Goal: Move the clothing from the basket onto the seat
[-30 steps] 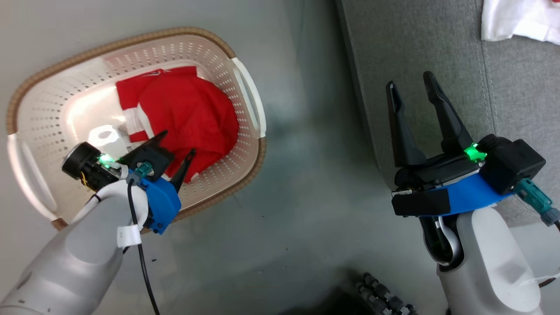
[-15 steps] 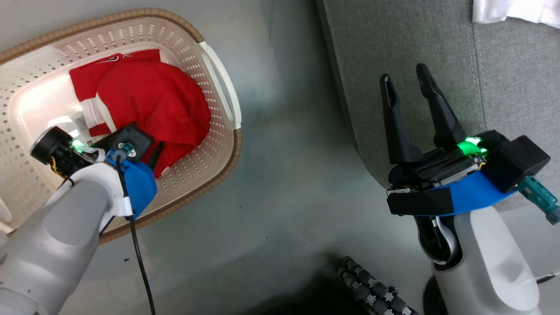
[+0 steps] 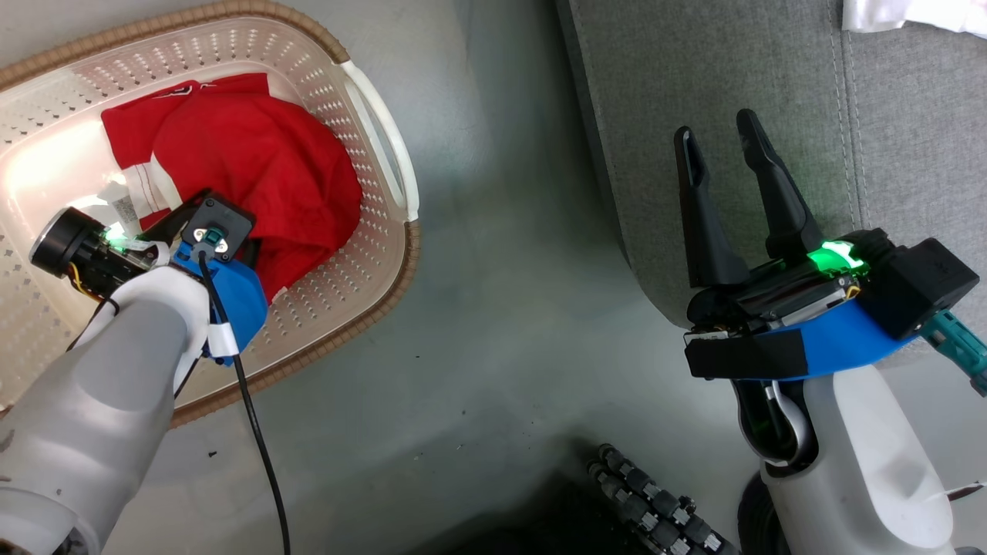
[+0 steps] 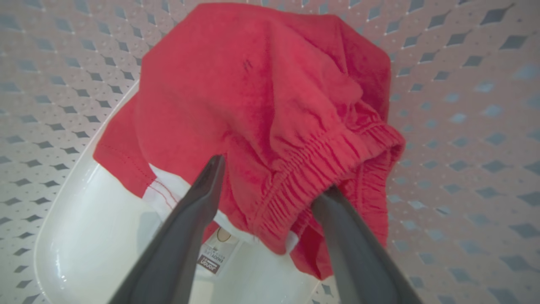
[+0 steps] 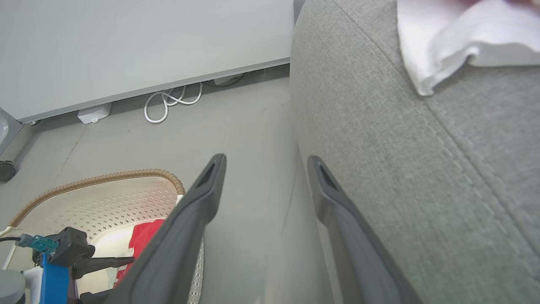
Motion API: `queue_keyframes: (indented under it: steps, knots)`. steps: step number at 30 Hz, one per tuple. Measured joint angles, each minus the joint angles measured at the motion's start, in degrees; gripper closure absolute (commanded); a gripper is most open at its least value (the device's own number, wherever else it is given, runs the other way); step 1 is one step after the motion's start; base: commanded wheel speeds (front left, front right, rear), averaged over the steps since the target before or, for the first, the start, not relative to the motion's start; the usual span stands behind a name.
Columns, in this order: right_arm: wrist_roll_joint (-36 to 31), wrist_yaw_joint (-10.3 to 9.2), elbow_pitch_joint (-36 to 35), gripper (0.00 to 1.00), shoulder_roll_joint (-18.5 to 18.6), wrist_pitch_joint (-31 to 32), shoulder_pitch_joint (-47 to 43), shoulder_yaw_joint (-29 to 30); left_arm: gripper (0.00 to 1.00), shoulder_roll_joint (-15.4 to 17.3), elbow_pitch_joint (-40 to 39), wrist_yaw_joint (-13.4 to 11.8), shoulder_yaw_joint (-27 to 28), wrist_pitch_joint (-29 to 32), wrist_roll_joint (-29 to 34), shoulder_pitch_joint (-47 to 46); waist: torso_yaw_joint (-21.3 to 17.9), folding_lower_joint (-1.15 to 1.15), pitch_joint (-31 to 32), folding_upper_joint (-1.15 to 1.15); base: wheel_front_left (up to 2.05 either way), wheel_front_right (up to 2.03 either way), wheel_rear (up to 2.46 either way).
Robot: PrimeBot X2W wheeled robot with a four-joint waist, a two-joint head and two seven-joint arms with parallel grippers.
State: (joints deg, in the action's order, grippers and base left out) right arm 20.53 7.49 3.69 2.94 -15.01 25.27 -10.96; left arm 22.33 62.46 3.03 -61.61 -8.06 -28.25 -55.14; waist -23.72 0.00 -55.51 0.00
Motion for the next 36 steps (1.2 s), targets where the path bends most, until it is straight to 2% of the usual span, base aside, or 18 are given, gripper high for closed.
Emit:
queue_keyframes:
  steps: [2,3,4,5,10,22,36]
  knots:
    - [0.1,0.0,-0.1,0.0,0.0,0.0,0.0,-0.1,0.0,-0.5,0.4,0.0,0.3,-0.3,-0.6,-0.1,0.0,0.0,0.0,0.0,0.0,0.0,0.0]
    - [0.1,0.0,-0.1,0.0,0.0,0.0,0.0,-0.1,0.05,-0.7,0.6,0.0,0.3,-0.4,-0.9,-0.2,0.0,0.0,0.0,0.0,0.0,0.0,0.0]
    - [0.1,0.0,-0.1,0.0,0.0,0.0,0.1,-0.1,0.73,-0.8,0.8,0.0,0.3,-0.5,-0.9,-0.2,0.0,0.0,-0.1,0.0,0.0,0.0,0.0]
    - [0.1,0.0,-0.1,0.0,0.0,0.0,0.1,-0.2,1.0,-0.9,1.0,0.0,0.2,-0.7,-0.9,-0.3,0.0,0.0,-0.1,0.0,0.0,0.0,0.0]
    - [0.1,0.0,-0.2,0.0,0.0,0.0,0.1,-0.4,1.0,-1.2,2.0,1.0,0.0,-0.9,-1.1,-0.6,0.0,0.0,0.0,0.0,0.0,0.0,0.0]
    - [-0.8,0.0,0.4,0.0,0.0,0.0,0.2,0.0,1.0,-2.9,3.8,1.6,-0.2,-3.2,-2.1,-1.1,0.3,0.0,1.3,0.0,0.0,0.0,0.0]
    - [-5.5,0.0,2.2,0.0,0.0,0.0,-0.1,2.3,1.0,-7.7,3.7,1.9,1.6,-6.7,-5.0,2.1,5.0,0.0,9.5,0.0,0.0,0.0,0.0]
